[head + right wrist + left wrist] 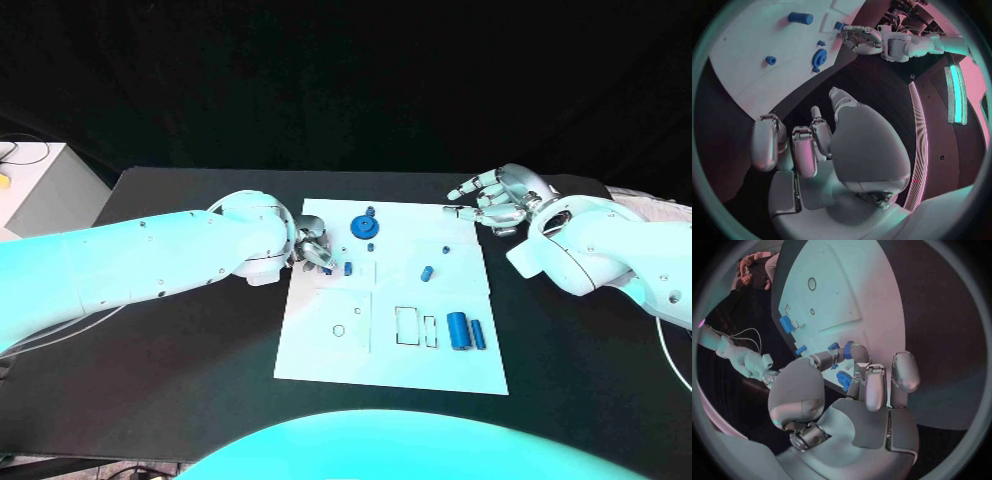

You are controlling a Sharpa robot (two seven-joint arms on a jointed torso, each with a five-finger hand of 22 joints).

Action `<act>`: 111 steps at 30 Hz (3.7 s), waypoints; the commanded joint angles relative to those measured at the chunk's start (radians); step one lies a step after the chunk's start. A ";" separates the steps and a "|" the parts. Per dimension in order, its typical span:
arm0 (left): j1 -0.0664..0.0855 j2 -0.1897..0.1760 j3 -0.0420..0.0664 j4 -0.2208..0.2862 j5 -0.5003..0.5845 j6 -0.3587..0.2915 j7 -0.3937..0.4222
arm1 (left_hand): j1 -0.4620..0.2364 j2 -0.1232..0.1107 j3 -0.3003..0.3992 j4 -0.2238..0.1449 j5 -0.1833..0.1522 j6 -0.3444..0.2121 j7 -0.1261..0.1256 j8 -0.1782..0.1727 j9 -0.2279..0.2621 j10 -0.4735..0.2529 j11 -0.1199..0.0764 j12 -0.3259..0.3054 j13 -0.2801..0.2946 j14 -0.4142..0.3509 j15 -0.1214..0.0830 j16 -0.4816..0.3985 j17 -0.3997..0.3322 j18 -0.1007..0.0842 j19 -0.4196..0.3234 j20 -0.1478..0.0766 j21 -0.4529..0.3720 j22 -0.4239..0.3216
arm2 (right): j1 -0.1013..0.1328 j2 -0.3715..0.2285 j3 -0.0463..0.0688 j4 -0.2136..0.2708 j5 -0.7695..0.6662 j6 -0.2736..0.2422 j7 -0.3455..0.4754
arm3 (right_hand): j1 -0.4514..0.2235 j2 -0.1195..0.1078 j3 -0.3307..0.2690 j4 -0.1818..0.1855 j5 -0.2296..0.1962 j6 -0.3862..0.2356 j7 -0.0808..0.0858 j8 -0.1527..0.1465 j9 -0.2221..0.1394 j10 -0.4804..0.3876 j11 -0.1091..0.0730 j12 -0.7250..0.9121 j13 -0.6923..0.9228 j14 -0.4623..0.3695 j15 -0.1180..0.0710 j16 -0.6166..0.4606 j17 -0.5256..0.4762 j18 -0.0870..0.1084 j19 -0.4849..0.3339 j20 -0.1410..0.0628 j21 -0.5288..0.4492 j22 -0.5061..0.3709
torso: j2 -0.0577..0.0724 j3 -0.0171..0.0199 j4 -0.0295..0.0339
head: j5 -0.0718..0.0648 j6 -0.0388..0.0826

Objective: Assemble the parts on the task board

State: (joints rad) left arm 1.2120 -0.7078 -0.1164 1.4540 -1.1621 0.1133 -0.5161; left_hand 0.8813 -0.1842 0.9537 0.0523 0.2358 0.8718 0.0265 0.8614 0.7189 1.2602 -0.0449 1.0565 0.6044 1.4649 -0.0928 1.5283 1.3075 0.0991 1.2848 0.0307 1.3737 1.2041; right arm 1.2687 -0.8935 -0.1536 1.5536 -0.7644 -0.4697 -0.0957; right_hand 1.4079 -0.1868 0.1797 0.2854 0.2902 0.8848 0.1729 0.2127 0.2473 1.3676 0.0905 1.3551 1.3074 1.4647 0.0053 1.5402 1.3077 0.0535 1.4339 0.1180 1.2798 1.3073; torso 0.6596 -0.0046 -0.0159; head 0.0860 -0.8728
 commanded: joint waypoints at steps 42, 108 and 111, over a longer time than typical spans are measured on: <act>-0.022 -0.012 -0.010 0.029 -0.063 -0.009 -0.005 | -0.003 0.040 0.112 -0.115 -0.005 0.002 0.001 0.018 -0.005 0.014 0.002 0.000 -0.003 0.082 -0.002 0.003 0.172 -0.012 0.012 -0.004 0.008 0.011 | -0.005 0.001 0.000 -0.003 -0.005 0.003 0.013 | -0.022 0.003 0.000 0.004 0.001 -0.009 -0.002 0.010 -0.001 -0.006 -0.003 -0.004 0.052 0.083 0.008 -0.007 0.188 0.014 -0.007 -0.002 -0.005 0.086 | 0.000 -0.0007 0.0009 | 0.003 0.000; -0.030 -0.022 -0.003 0.031 -0.081 -0.048 -0.002 | -0.091 -0.021 -0.159 0.071 -0.017 0.017 -0.007 0.021 -0.058 0.004 -0.002 0.006 -0.013 0.082 -0.005 0.002 0.172 -0.010 0.010 -0.001 -0.009 0.001 | -0.009 -0.003 0.000 -0.004 0.004 -0.004 0.019 | -0.154 0.027 -0.071 0.007 0.007 -0.021 -0.001 0.026 -0.001 -0.009 -0.002 -0.001 0.046 0.082 0.009 -0.009 0.186 0.015 -0.007 -0.001 -0.020 0.085 | 0.001 0.0006 -0.0006 | -0.001 0.000; -0.030 -0.024 0.001 0.033 -0.081 -0.049 -0.002 | -0.092 -0.021 -0.164 0.076 -0.018 0.017 -0.006 0.021 -0.059 0.004 -0.002 0.007 -0.012 0.082 -0.004 0.002 0.172 -0.011 0.010 -0.001 -0.009 0.002 | -0.009 -0.003 0.000 -0.004 0.004 -0.003 0.019 | -0.154 0.027 -0.071 0.007 0.007 -0.021 -0.001 0.026 -0.001 -0.009 -0.002 -0.001 0.046 0.082 0.009 -0.009 0.186 0.015 -0.007 -0.001 -0.020 0.085 | 0.000 0.0006 -0.0003 | -0.001 0.000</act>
State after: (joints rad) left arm 1.1875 -0.7301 -0.1127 1.4852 -1.2404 0.0498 -0.5156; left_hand 0.7891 -0.2083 0.7941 0.1285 0.2170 0.8879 0.0141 0.8861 0.6613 1.2706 -0.0478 1.0602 0.5922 1.4650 -0.0927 1.5283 1.3075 0.0992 1.2954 0.0271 1.3698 1.2063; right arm 1.2605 -0.8959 -0.1540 1.5493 -0.7608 -0.4722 -0.0870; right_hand 1.2657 -0.1578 0.1160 0.2911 0.2927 0.8710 0.1724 0.2321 0.2469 1.3641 0.0869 1.3551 1.3074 1.4683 0.0089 1.5363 1.3073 0.0535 1.4339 0.1180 1.2625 1.3074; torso 0.6596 -0.0040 -0.0164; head 0.0855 -0.8728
